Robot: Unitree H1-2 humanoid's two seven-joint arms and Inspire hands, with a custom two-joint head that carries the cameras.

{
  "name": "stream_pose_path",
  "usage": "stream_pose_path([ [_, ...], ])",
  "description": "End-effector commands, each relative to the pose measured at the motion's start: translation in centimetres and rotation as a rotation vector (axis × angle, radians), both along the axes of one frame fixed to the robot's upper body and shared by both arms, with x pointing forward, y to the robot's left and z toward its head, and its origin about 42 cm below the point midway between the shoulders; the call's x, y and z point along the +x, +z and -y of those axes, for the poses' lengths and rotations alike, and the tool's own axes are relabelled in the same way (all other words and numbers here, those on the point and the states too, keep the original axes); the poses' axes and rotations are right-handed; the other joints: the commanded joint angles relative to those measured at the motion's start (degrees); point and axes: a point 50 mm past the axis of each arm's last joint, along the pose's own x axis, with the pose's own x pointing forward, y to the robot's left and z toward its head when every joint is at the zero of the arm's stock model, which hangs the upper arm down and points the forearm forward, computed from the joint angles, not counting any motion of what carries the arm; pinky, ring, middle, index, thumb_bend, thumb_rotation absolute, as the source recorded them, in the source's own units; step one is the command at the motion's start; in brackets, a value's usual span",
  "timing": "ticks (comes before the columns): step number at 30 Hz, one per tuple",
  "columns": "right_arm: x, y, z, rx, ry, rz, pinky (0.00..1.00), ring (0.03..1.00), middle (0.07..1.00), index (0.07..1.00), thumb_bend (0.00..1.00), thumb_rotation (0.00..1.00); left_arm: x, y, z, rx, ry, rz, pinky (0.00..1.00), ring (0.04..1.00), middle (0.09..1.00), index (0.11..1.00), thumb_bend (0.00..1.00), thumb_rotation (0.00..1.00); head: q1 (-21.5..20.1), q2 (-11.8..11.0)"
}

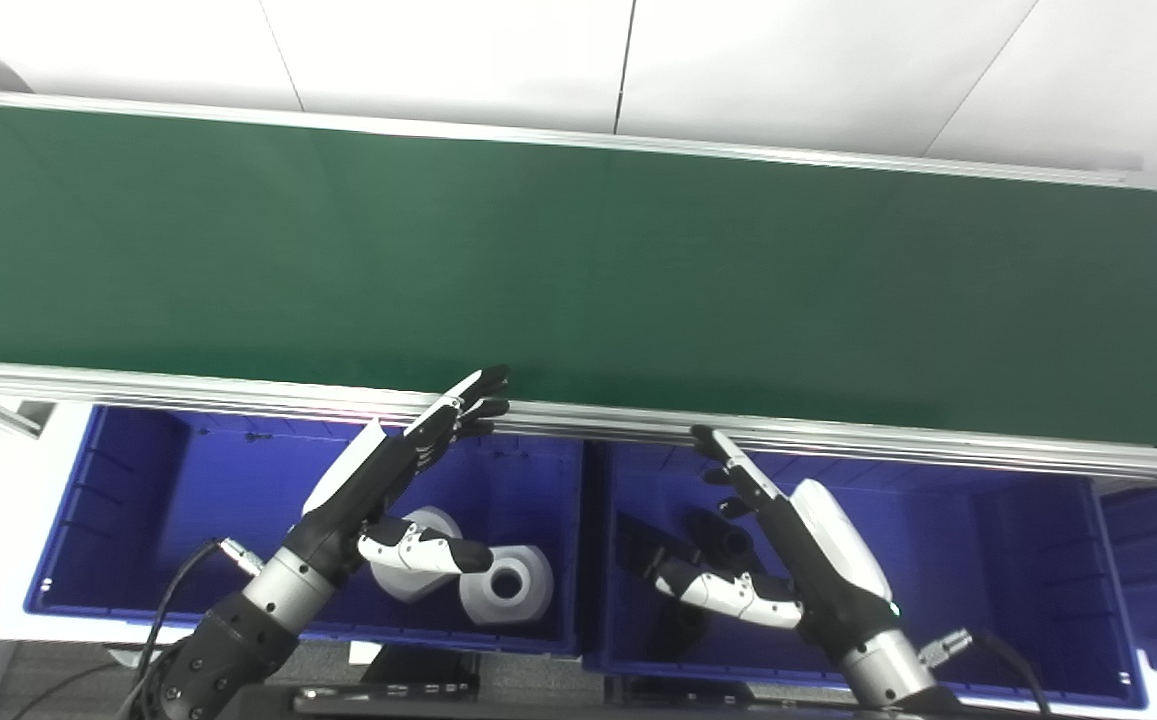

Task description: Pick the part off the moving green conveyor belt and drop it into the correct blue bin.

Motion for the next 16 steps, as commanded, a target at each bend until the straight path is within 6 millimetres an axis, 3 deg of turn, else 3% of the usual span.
stream_pose_path([
  [1,0.2,0.9,-0.1,0.085,-0.012,0.110,0.76,0.835,0.901,0.969,0.88,0.69,-0.1,0.7,0.1,-0.019,-0.003,0.045,0.89,0.919,0.971,0.960,1.00,0.61,0.40,-0.40],
  [8,0.4,-0.5,0.7,0.228,-0.065,0.111,0.81,0.861,0.891,0.957,0.96,0.62,-0.2,0.3,0.2,-0.018,-0.002,0.037,0.90,0.946,0.989,0.973,1.00,0.58,1.16,-1.59],
  [16,0.8,-1.1,0.5,0.226,-0.060,0.118,0.82,0.883,0.912,0.962,0.99,0.56,-0.4,0.1,0.1,-0.019,-0.001,0.032,0.89,0.947,0.988,0.976,1.00,0.57,1.09,-2.35],
])
